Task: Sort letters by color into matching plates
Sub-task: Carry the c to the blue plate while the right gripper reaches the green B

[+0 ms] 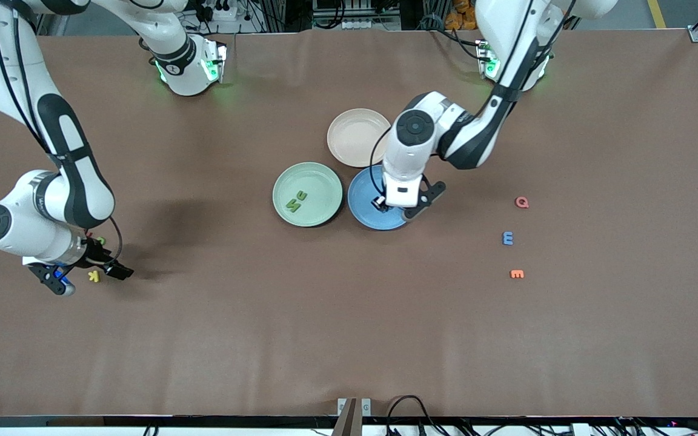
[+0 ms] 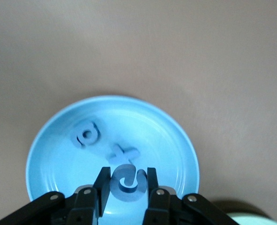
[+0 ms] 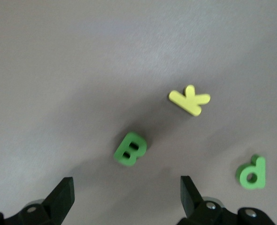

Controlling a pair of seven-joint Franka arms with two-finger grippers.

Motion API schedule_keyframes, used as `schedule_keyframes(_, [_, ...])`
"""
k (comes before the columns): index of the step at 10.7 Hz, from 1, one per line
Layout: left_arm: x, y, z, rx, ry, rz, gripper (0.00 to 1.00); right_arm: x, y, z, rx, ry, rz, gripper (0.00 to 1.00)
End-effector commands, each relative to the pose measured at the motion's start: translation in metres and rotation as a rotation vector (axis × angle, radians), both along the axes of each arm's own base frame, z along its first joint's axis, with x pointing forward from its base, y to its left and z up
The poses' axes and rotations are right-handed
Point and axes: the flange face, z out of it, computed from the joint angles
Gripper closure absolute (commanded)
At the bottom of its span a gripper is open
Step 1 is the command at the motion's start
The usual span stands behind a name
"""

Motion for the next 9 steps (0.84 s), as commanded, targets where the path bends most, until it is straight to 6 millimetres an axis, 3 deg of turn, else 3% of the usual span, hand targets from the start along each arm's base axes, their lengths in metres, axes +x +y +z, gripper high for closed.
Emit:
schedule_keyframes(1, [-0.021, -0.04, -0.027, 0.031, 0.017, -0.022, 1.0, 0.018, -0.014, -0.016, -0.007, -0.006, -0.024, 0.0])
schedule_keyframes(2, [-0.026, -0.046, -0.032, 0.035, 0.02, -0.034, 1.0, 0.019, -0.013, -0.02, -0.007, -0.003, -0.027, 0.0])
schedule_keyframes(3, [-0.024, -0.045, -0.034, 0.04, 0.016, -0.058, 0.63, 0.02, -0.011, -0.026, -0.008, 0.002, -0.023, 0.0])
schedule_keyframes(4, [-0.023, -0.044, -0.034, 0.041, 0.014, -0.089, 0.01, 0.022, -0.014, -0.03, -0.016, 0.005, -0.024, 0.01])
schedule_keyframes(7, [-0.016, -0.035, -0.031, 0.046, 0.007, -0.159, 0.0, 0.023, -0.011, -0.043, -0.025, 0.015, -0.021, 0.02])
schedule_keyframes(9, [0.009, -0.001, -0.019, 0.1, 0.028, -0.268, 0.0, 0.024, -0.007, -0.045, -0.029, 0.009, -0.016, 0.05])
